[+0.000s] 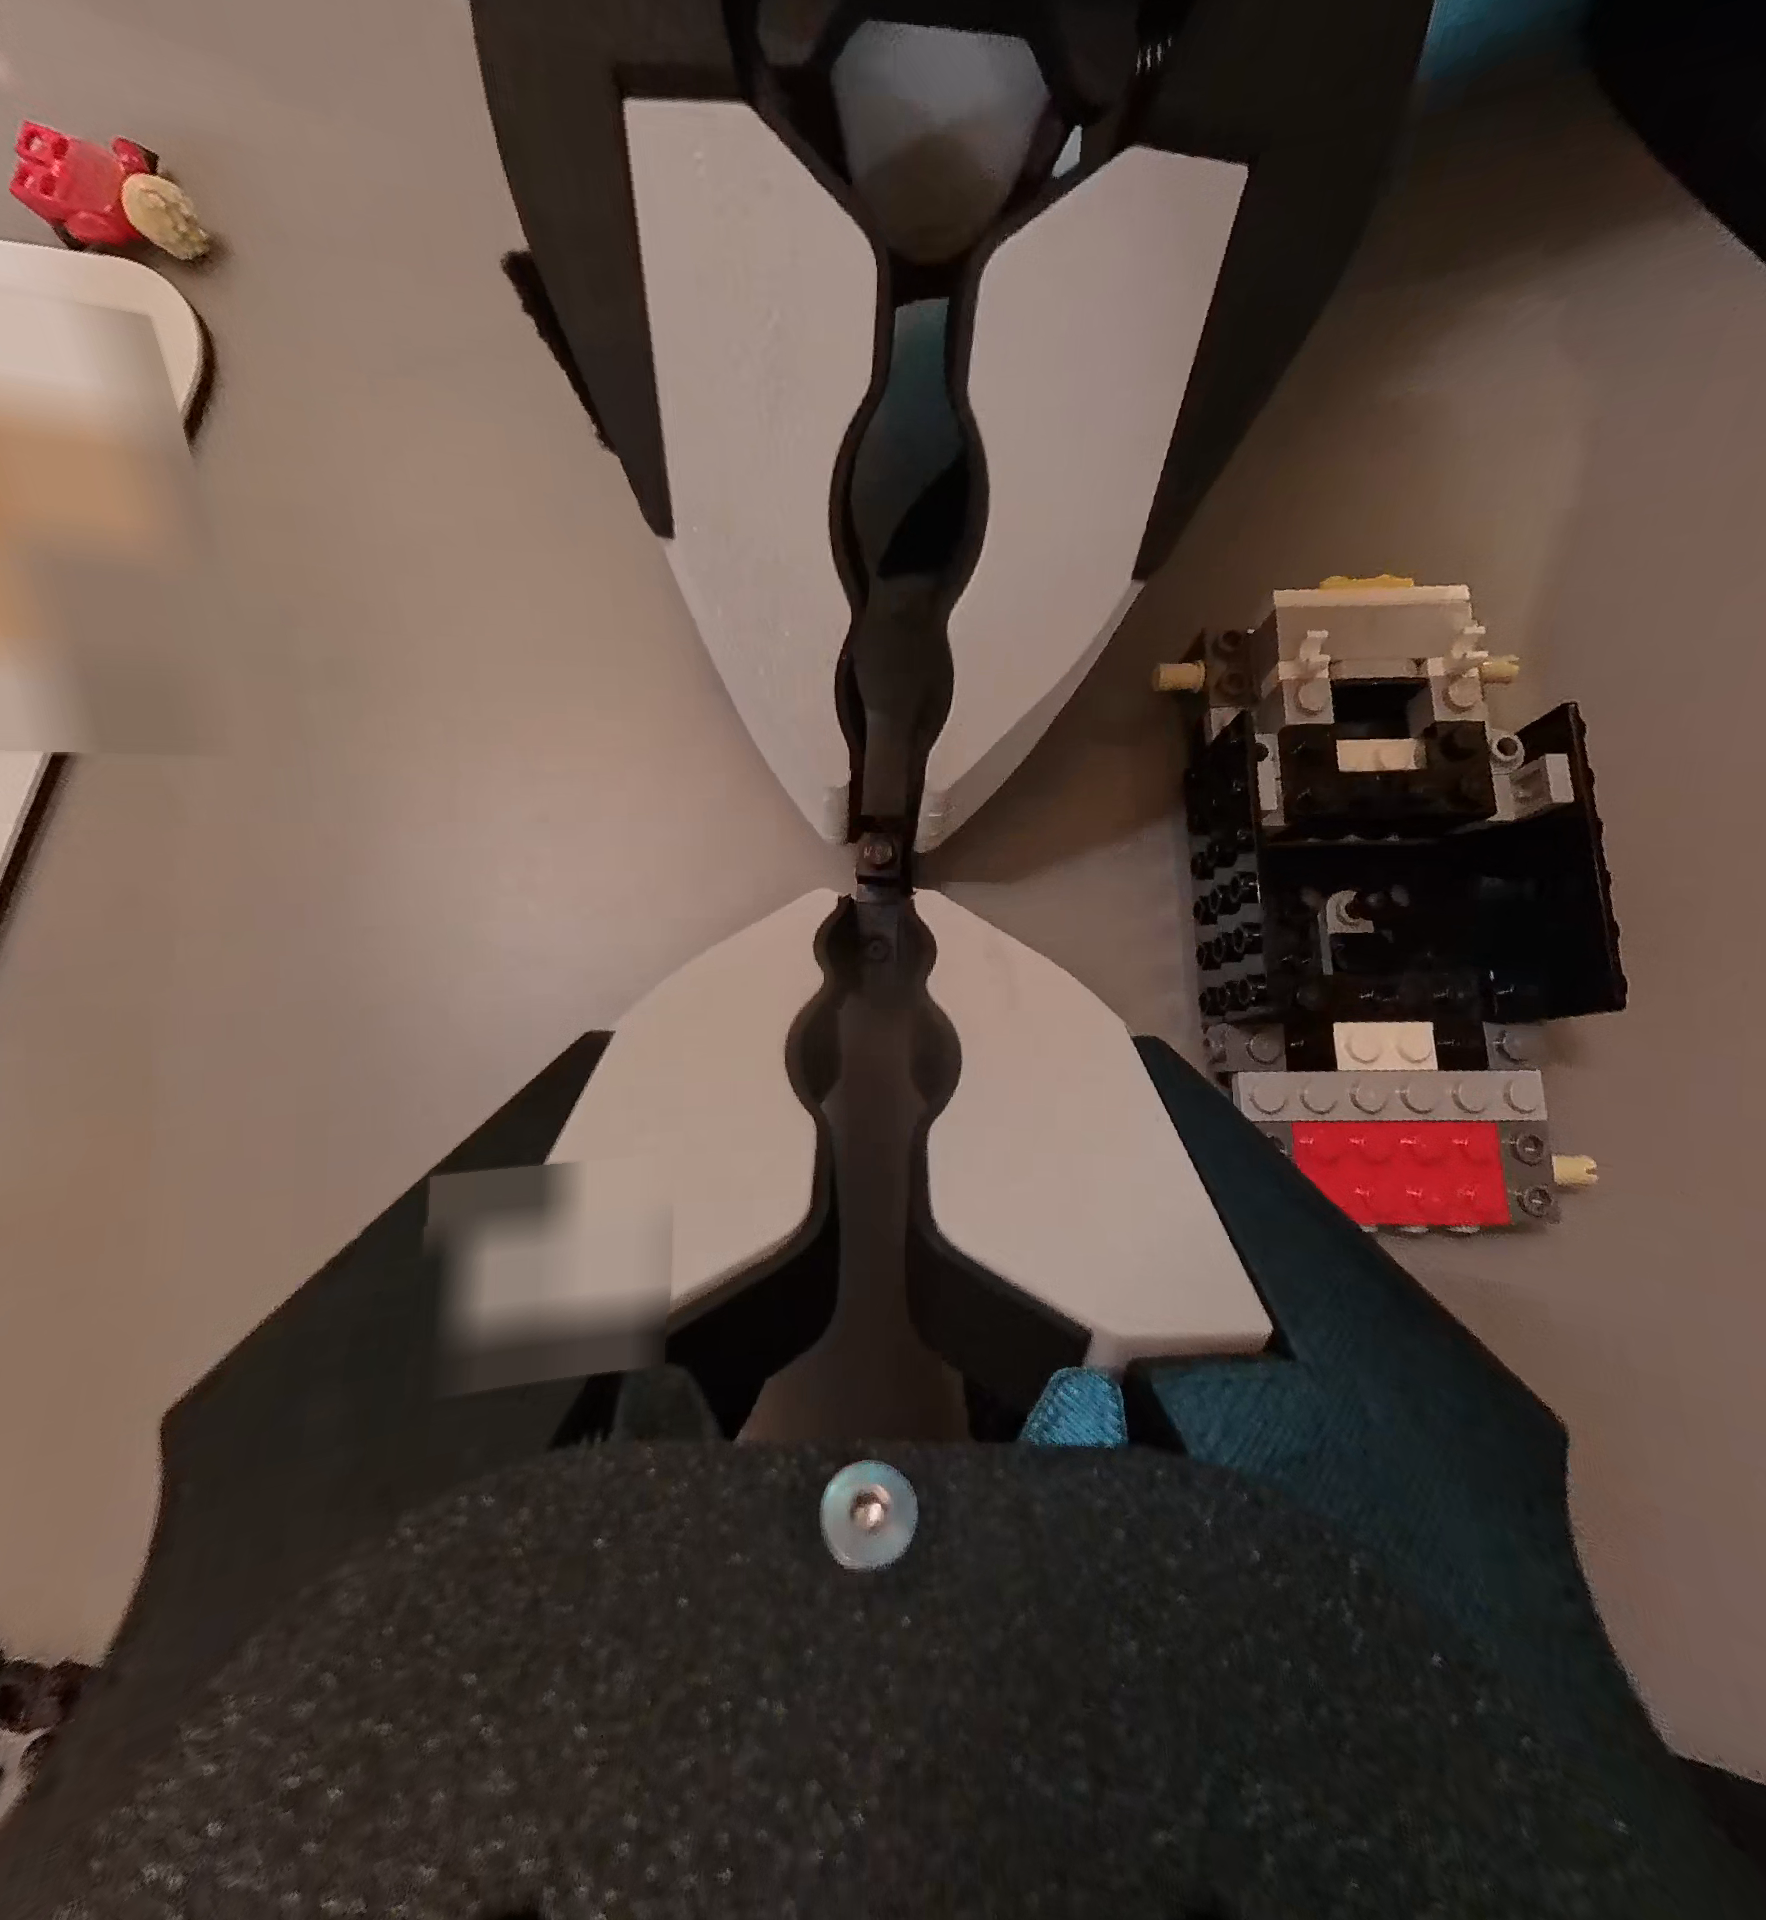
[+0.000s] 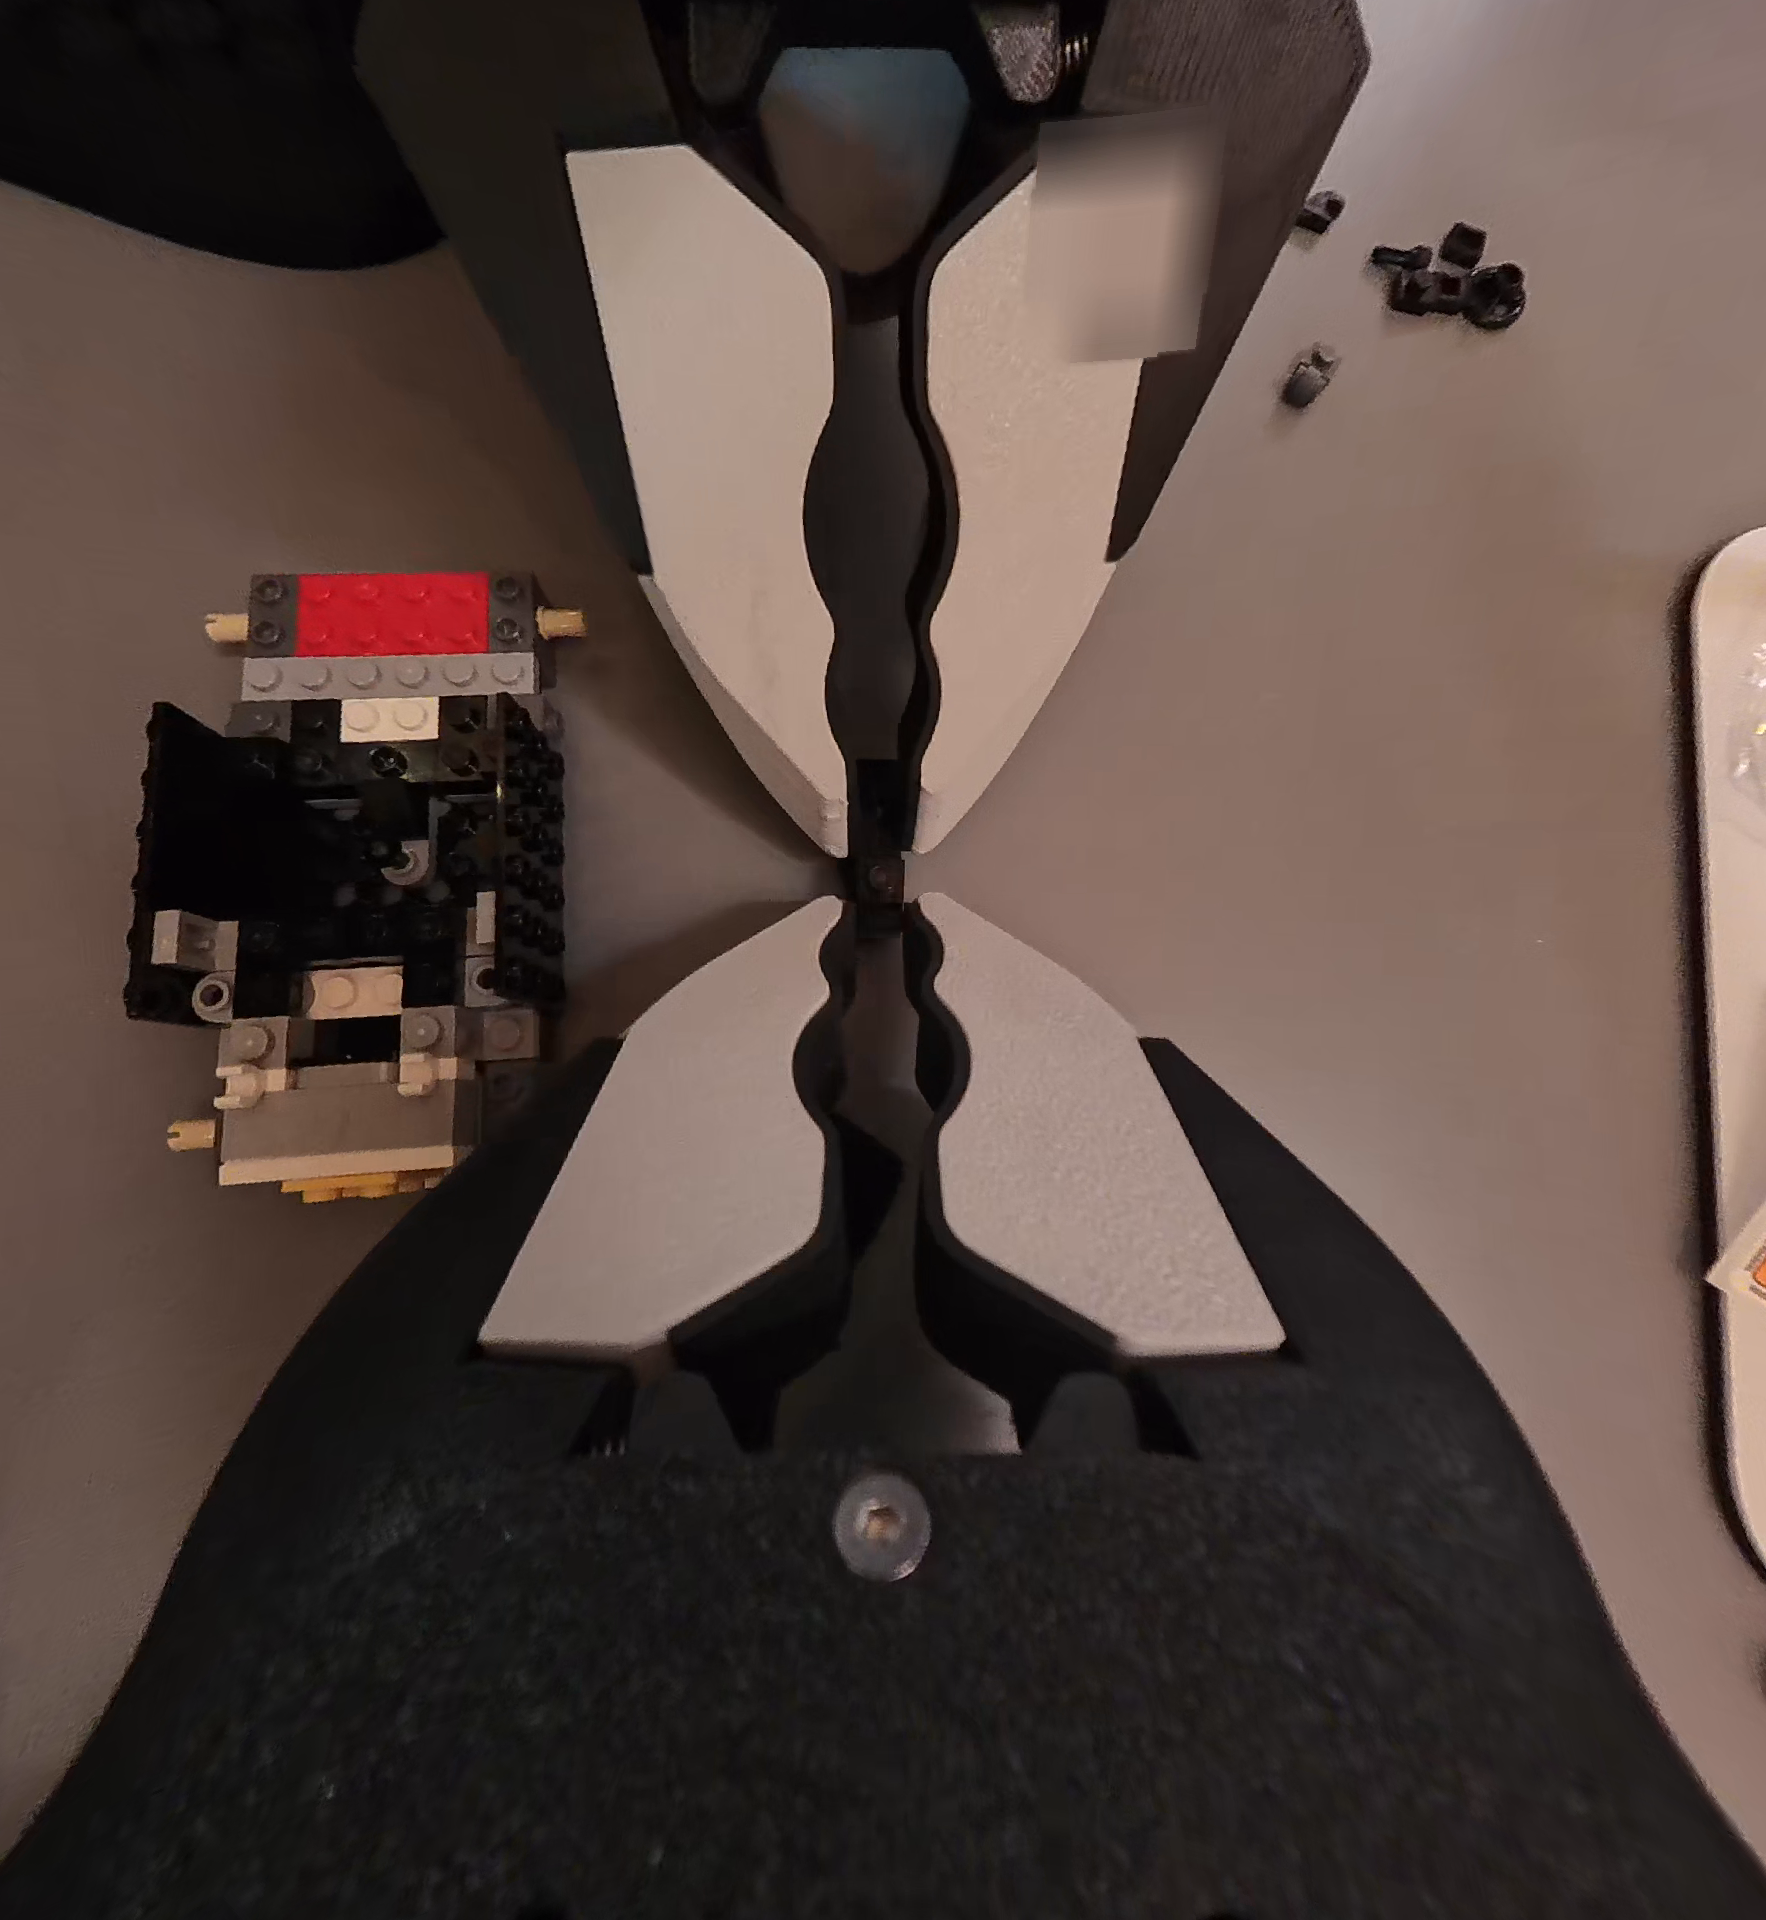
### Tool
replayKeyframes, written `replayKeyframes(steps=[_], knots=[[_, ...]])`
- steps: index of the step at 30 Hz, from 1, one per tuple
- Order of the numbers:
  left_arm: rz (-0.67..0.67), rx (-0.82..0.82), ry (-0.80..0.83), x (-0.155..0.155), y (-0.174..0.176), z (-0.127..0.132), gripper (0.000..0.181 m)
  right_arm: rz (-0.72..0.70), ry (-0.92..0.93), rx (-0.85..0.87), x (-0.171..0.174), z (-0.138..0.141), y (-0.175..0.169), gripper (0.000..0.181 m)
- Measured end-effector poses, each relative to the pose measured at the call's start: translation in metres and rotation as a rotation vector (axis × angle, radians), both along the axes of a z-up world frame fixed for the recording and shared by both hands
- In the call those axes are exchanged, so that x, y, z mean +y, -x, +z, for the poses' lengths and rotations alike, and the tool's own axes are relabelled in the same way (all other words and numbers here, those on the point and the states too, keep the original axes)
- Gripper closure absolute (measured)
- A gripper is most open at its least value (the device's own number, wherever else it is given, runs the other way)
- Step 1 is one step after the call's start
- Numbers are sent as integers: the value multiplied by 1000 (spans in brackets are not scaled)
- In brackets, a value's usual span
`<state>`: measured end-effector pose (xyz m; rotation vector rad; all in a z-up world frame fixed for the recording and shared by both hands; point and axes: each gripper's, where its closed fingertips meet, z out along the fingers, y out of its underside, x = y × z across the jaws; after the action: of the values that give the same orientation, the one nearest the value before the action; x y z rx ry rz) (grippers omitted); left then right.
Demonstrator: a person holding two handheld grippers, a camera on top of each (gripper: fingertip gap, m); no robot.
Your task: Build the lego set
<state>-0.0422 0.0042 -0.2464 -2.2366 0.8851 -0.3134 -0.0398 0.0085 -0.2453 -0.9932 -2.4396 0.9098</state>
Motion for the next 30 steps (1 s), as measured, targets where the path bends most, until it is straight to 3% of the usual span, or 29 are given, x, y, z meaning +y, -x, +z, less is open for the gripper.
replayKeyframes(steps=[9,15,30], knots=[[-9,21,31,-7,3,-5,162,30,-22,-12,3,0,-1,173],[-4,-12,34,-7,2,-3,172,72,-28,-39,2,0,-4,173],[11,-21,55,-8,6,-5,172,132,-37,-90,1,-1,1,171]])
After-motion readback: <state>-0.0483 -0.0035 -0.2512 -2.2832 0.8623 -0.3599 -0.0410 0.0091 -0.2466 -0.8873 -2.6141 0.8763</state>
